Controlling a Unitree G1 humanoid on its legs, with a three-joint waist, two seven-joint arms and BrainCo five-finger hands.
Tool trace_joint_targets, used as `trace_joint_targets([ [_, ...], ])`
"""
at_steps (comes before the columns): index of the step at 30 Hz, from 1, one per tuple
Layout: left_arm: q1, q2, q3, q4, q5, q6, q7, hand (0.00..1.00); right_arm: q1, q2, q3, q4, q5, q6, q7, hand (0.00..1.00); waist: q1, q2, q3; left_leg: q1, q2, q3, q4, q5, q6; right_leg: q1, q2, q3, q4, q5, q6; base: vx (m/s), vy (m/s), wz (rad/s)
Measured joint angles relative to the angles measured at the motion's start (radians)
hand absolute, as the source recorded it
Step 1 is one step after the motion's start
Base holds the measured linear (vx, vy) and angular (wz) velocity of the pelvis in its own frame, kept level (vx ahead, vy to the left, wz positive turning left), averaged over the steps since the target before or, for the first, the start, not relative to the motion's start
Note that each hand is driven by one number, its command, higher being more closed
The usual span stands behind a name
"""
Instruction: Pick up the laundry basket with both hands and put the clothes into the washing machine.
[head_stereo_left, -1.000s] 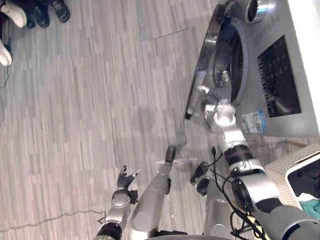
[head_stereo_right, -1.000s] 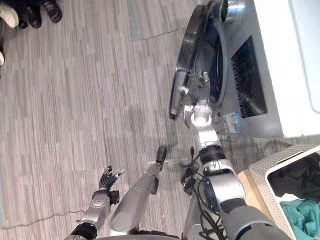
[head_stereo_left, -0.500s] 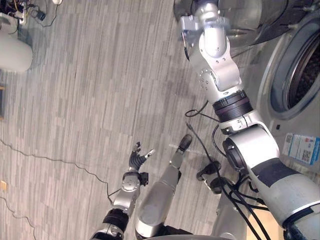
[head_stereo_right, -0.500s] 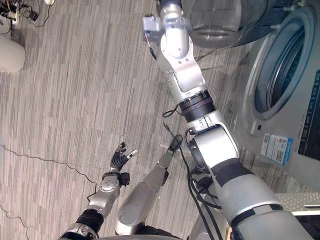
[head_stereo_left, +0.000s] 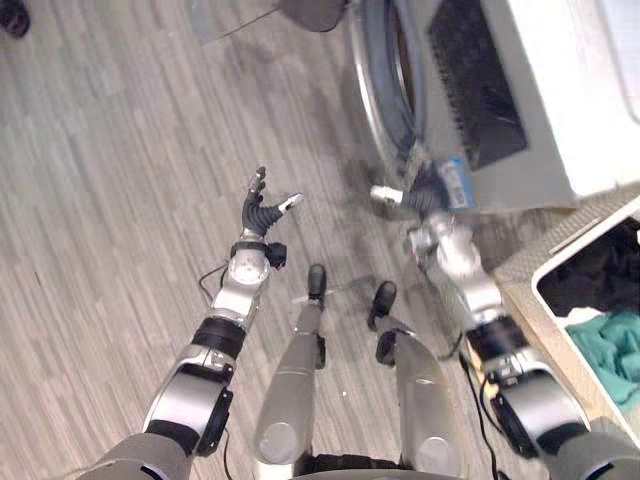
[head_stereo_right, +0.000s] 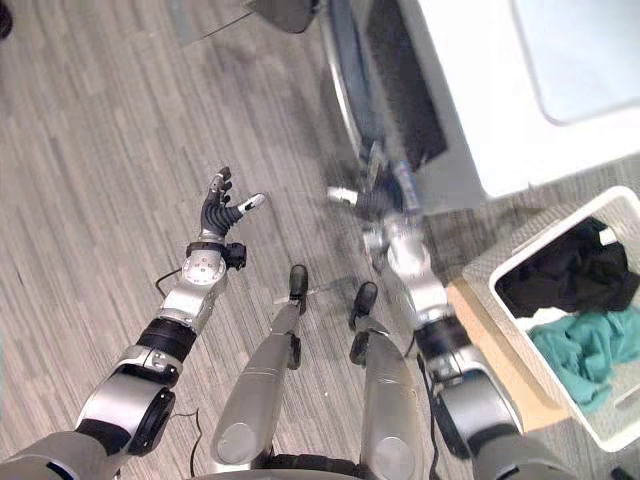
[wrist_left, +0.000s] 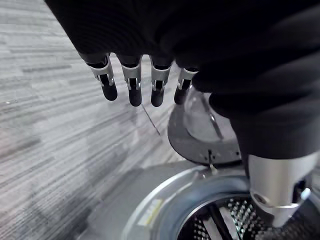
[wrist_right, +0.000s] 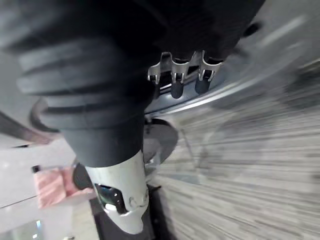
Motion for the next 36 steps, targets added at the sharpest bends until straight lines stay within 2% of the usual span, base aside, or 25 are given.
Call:
trace_joint_targets([
  [3,-0.024,0.041,0.001,0.026,0.004,0.011,-0.002,0.0,0.109,0.024,0.0,0.0,-0.012,0.003,0.056,0.0,-0.028,-0.008,-0.001,0.004,0.012,0.026,0.0,-0.002,0.002,-0.007,0.015,0.024,-0.011,0.008,-0.001,-0.04,-0.05,-0.28],
  [4,-0.032,0.053,0.002,0.037,0.007,0.012,-0.002,0.0,0.132,0.03,-0.003,0.001,-0.014,0.003,0.062,0.0,-0.029,-0.014,-0.001,0.005,0.014,0.036,0.0,-0.002,0.002,-0.011,0.018,0.034,-0.01,0.008,-0.001,-0.04,-0.044,-0.33],
  [5,-0.042,0.076,0.003,0.049,0.01,0.014,-0.002,0.0,0.153,0.038,-0.005,0.001,-0.017,0.004,0.067,0.0,-0.032,-0.026,0.002,0.008,0.018,0.046,0.0,-0.006,0.007,-0.014,0.024,0.046,-0.011,0.009,0.001,-0.04,-0.052,-0.34],
  [6,-0.068,0.12,0.008,0.083,0.017,0.018,-0.004,0.0,0.193,0.048,-0.017,0.003,-0.019,0.004,0.081,0.0,-0.049,-0.04,0.002,0.008,0.023,0.064,0.002,-0.008,0.01,-0.017,0.029,0.056,-0.014,0.011,0.002,-0.04,-0.054,-0.36],
  [8,-0.104,0.182,0.009,0.12,0.02,0.026,-0.005,0.0,0.224,0.062,-0.037,0.003,-0.019,0.004,0.084,0.0,-0.053,-0.069,0.001,0.007,0.028,0.081,0.003,-0.01,0.013,-0.028,0.037,0.077,-0.017,0.019,0.001,-0.03,-0.035,-0.35],
  [9,-0.148,0.25,0.011,0.153,0.02,0.034,-0.006,0.0,0.245,0.064,-0.049,0.003,-0.019,0.003,0.084,0.0,-0.067,-0.091,0.004,-0.003,0.031,0.097,0.007,-0.012,0.014,-0.033,0.047,0.09,-0.04,0.037,0.001,-0.02,-0.006,-0.32],
  [10,-0.178,0.281,0.011,0.176,0.02,0.036,-0.006,0.0,0.26,0.064,-0.061,0.001,-0.019,0.003,0.084,0.0,-0.08,-0.095,0.004,-0.017,0.034,0.097,0.013,-0.014,0.016,-0.036,0.051,0.091,-0.051,0.048,0.005,-0.01,-0.001,-0.26],
  [12,-0.253,0.336,0.019,0.212,0.024,0.04,-0.008,0.0,0.31,0.064,-0.102,-0.026,-0.02,0.002,0.082,0.0,-0.082,-0.112,0.005,-0.05,0.045,0.121,0.037,-0.026,0.023,-0.055,0.058,0.107,-0.076,0.078,0.002,0.01,0.012,-0.24],
  [15,-0.325,0.383,0.059,0.212,0.052,0.043,-0.008,0.0,0.414,0.068,-0.141,-0.157,-0.02,-0.004,0.08,0.0,-0.086,-0.116,0.007,-0.123,0.054,0.128,0.107,-0.058,0.03,-0.085,0.062,0.112,-0.101,0.102,0.009,0.01,0.033,-0.17],
  [18,-0.361,0.419,0.117,0.199,0.062,0.047,-0.008,0.0,0.505,0.109,-0.156,-0.281,-0.02,-0.008,0.075,0.0,-0.085,-0.124,0.008,-0.199,0.076,0.132,0.204,-0.109,0.037,-0.101,0.076,0.114,-0.136,0.127,0.017,0.03,0.04,-0.16],
  [23,-0.361,0.457,0.2,0.142,0.092,0.055,-0.006,0.0,0.545,0.163,-0.185,-0.393,-0.029,-0.034,0.054,0.0,-0.073,-0.141,0.013,-0.299,0.112,0.142,0.33,-0.173,0.049,-0.142,0.094,0.111,-0.136,0.132,0.025,0.04,0.03,-0.14],
  [26,-0.347,0.456,0.248,0.137,0.103,0.064,-0.006,0.0,0.549,0.188,-0.21,-0.441,-0.026,-0.048,0.035,0.0,-0.069,-0.15,0.013,-0.316,0.124,0.147,0.363,-0.194,0.05,-0.143,0.098,0.111,-0.135,0.129,0.028,0.06,0.012,-0.06],
  [30,-0.342,0.456,0.35,0.137,0.126,0.1,0.002,0.0,0.574,0.194,-0.238,-0.474,-0.015,-0.07,0.014,0.0,-0.044,-0.154,0.013,-0.334,0.145,0.152,0.399,-0.218,0.047,-0.145,0.112,0.11,-0.134,0.127,0.032,0.06,-0.017,-0.08],
  [36,-0.329,0.456,0.453,0.141,0.138,0.127,0.024,0.0,0.588,0.194,-0.247,-0.493,-0.008,-0.074,0.014,0.0,-0.043,-0.155,0.013,-0.342,0.163,0.169,0.424,-0.234,0.051,-0.145,0.119,0.111,-0.13,0.127,0.032,0.04,-0.023,-0.05],
])
